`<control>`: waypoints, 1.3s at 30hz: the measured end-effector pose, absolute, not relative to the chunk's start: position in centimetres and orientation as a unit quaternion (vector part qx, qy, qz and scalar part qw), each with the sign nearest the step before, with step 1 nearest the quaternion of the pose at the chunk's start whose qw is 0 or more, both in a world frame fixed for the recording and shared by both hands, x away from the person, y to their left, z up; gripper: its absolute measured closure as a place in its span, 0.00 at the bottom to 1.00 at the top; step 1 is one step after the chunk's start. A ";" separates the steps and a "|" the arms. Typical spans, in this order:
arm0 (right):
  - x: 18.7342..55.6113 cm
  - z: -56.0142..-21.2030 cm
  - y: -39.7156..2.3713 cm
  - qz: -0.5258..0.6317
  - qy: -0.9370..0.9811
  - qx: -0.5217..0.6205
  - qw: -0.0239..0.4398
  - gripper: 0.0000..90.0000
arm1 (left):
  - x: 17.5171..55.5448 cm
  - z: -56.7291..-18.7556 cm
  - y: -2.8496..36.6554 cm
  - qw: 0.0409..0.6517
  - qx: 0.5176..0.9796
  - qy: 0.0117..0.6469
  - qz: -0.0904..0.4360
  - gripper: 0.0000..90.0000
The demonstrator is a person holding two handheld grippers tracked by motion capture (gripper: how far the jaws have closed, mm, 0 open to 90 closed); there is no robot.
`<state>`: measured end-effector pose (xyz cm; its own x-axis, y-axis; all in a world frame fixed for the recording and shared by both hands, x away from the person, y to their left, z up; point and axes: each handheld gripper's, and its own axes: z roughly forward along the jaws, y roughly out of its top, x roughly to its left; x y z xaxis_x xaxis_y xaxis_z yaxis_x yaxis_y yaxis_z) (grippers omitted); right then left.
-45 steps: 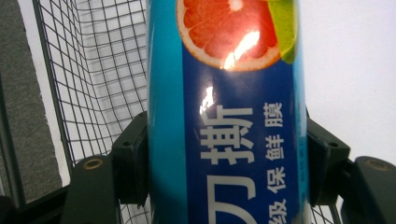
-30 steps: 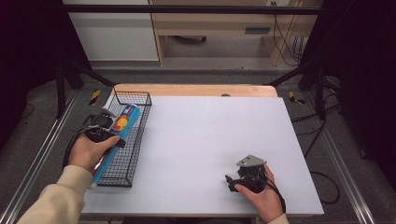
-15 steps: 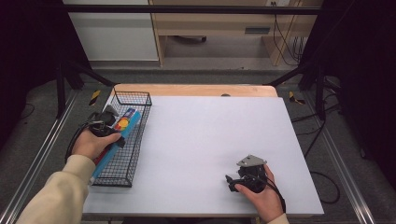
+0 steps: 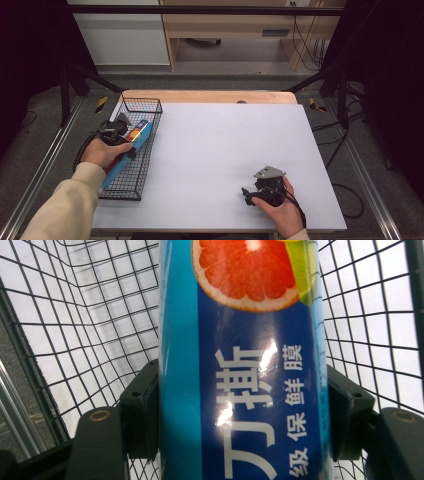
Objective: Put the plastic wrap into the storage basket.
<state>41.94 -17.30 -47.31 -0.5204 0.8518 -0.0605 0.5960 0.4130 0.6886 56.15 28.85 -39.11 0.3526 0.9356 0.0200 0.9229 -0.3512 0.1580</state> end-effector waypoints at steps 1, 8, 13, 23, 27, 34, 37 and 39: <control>42.0 -47.3 -17.3 0.310 0.815 0.443 0.207 0.14 | 56.2 -39.2 28.8 0.059 0.819 0.568 0.049 0.35; 41.9 -47.3 -17.2 0.311 0.815 0.443 0.207 0.14 | 56.4 -39.4 28.6 0.038 0.827 0.559 0.050 0.35; 41.9 -47.3 -17.3 0.310 0.816 0.442 0.207 0.14 | 56.5 -39.5 28.7 0.043 0.824 0.563 0.043 0.35; 41.9 -47.4 -17.1 0.306 0.819 0.440 0.205 0.14 | 56.4 -39.5 28.4 0.035 0.831 0.552 0.059 0.34; 41.9 -47.4 -17.1 0.306 0.819 0.439 0.206 0.14 | 56.3 -39.5 28.4 0.035 0.832 0.550 0.061 0.34; 41.9 -47.4 -17.1 0.303 0.822 0.437 0.204 0.14 | 56.1 -39.0 28.3 0.057 0.835 0.543 0.070 0.23; 41.9 -47.4 -17.1 0.303 0.823 0.436 0.204 0.14 | 56.0 -38.9 28.3 0.065 0.834 0.542 0.076 0.20; 41.9 -47.4 -17.1 0.304 0.822 0.436 0.204 0.14 | 56.0 -38.8 28.3 0.073 0.836 0.538 0.083 0.19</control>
<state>41.89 -17.06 -47.44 -0.5372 0.8405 -0.0705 0.5932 0.4359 0.6769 56.01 28.29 -38.77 0.4076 0.9111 0.0608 0.8869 -0.4108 0.2114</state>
